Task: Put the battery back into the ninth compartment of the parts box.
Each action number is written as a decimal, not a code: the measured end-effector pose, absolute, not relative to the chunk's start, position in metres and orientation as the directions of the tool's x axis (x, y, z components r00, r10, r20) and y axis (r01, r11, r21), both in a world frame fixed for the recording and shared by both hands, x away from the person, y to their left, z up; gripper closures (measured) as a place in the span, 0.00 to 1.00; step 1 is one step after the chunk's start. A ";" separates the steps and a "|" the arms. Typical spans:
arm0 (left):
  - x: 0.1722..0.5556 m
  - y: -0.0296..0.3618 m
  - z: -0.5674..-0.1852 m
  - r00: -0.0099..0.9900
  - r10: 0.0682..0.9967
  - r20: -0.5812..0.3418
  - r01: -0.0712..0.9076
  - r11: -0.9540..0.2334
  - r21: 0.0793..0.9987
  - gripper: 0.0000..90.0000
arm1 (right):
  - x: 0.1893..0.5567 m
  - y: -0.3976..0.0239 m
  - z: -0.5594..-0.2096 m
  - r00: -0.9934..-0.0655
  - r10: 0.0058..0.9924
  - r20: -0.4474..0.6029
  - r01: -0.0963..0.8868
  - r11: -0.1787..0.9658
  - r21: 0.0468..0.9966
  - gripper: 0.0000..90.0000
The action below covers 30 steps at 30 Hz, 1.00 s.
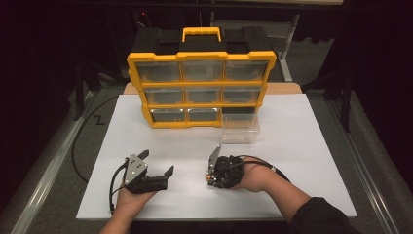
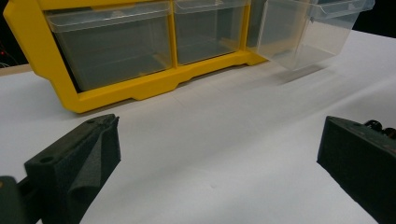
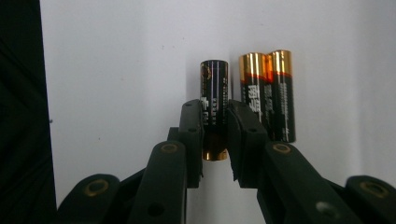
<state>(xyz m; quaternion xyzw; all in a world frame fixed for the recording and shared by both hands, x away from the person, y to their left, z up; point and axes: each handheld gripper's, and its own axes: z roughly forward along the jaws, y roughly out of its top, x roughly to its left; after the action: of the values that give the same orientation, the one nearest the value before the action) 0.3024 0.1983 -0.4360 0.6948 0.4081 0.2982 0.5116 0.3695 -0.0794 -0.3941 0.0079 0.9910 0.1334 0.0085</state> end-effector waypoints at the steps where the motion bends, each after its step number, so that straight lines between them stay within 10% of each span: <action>1: 0.302 0.198 -0.436 0.489 0.872 -0.003 0.262 -0.143 0.954 0.00 | 0.370 -0.081 -0.393 -1.000 0.019 -0.015 0.014 0.964 0.267 0.88; 30: 0.302 0.198 -0.436 0.488 0.873 0.002 0.258 -0.147 0.955 0.00 | 0.373 -0.120 -0.381 -0.998 0.069 0.000 0.067 0.970 0.235 0.88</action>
<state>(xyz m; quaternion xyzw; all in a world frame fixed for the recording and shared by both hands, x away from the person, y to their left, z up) 0.3022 0.1984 -0.4360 0.6948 0.4069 0.3008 0.5110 0.3726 -0.1201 -0.3815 0.0343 0.9924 0.1184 0.0039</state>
